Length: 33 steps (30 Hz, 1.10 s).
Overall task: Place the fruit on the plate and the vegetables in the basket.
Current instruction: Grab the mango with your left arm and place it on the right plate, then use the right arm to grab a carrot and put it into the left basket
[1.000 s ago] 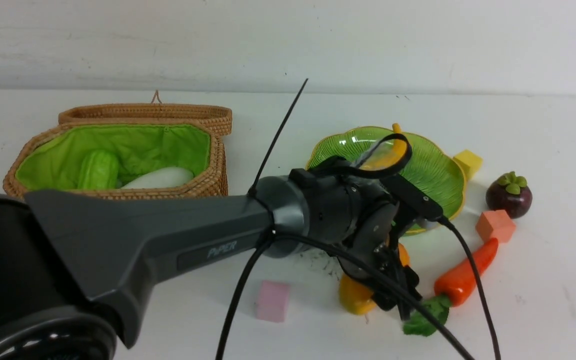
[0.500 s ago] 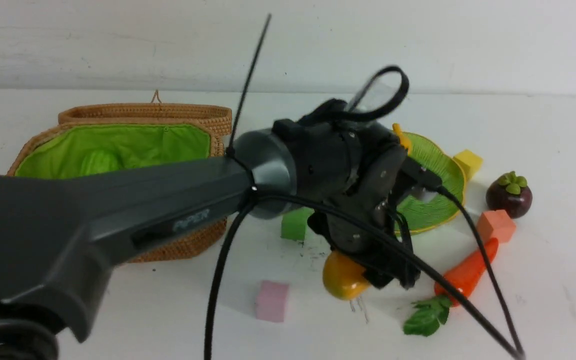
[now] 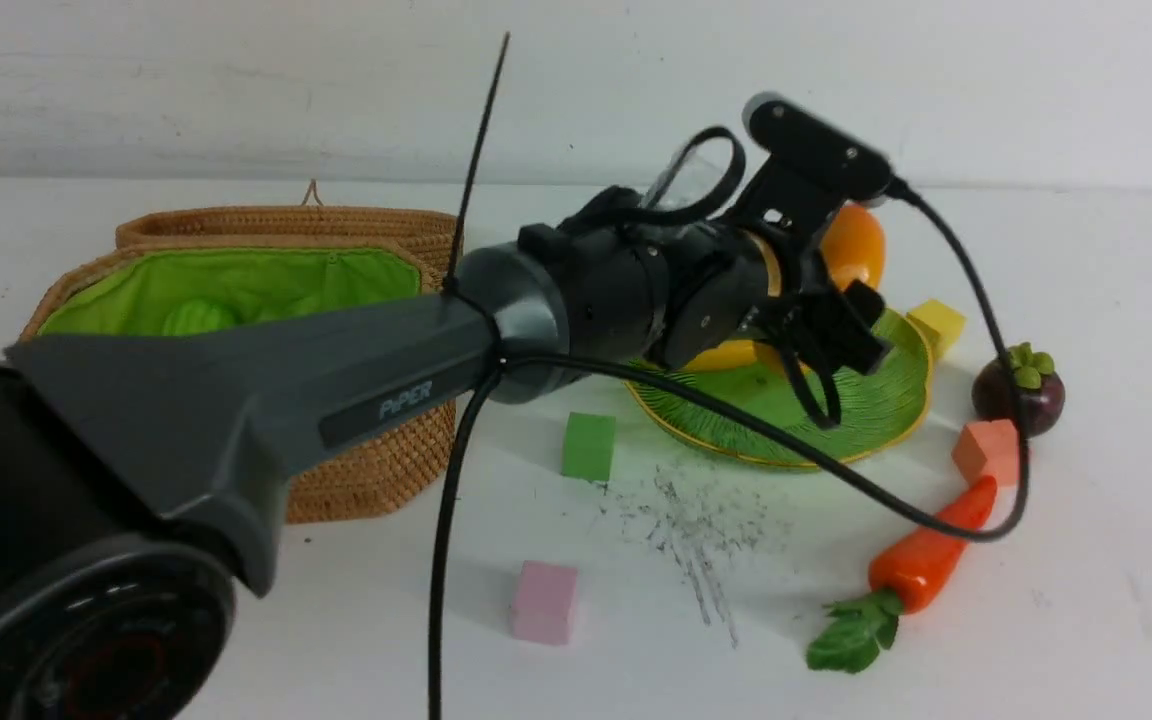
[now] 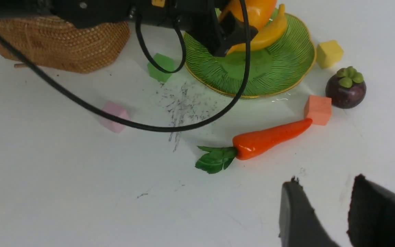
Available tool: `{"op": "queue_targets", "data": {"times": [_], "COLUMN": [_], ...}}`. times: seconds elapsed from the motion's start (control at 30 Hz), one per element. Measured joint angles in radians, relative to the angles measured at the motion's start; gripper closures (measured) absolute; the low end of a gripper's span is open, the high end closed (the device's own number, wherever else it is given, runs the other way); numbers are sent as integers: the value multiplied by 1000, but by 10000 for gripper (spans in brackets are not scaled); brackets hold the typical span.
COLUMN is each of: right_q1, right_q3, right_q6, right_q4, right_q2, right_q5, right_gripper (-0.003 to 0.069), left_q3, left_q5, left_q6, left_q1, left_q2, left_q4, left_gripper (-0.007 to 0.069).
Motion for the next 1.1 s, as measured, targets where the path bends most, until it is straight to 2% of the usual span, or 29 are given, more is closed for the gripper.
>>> {"op": "queue_targets", "data": {"times": [0.07,0.27,0.47,0.53,0.63,0.73,0.77,0.8,0.87,1.0,1.1], "right_q1": [0,0,0,0,0,0,0,0,0,-1,-41], "right_q3": [0,0,0,0,0,0,0,0,0,0,0], "right_q6": [1,1,1,3,49,94,108,116,119,126,160], "right_q4": [9,19,23,27,24,9,-1,-11,-33,-112,-148], "right_q2": [0,0,0,1,18,73,109,143,208,327,401], "right_q5": [0,-4,-10,-11,-11,-1,6,10,10,6,-11], "right_gripper": [424,424,424,424,424,424,424,424,422,423,423], "left_q3": [-1,-3,-5,-5,-5,-6,-6,-6,0,95,235], "left_q5": [0,36,99,204,416,615,708,769,856,911,914], "left_q6": [0,0,0,0,-35,-100,-117,-124,-133,-135,-145], "left_q1": [9,0,-27,-50,-86,-111,-114,-114,-114,-112,-112], "left_q2": [25,41,-48,-125,-252,-374,-430,-476,-557,-744,-930], "left_q4": [-1,-2,-2,-9,-12,-19,-22,-25,-28,-57,-66], "left_gripper": [61,-38,-24,21,152,347,473,554,634,638,638]}}
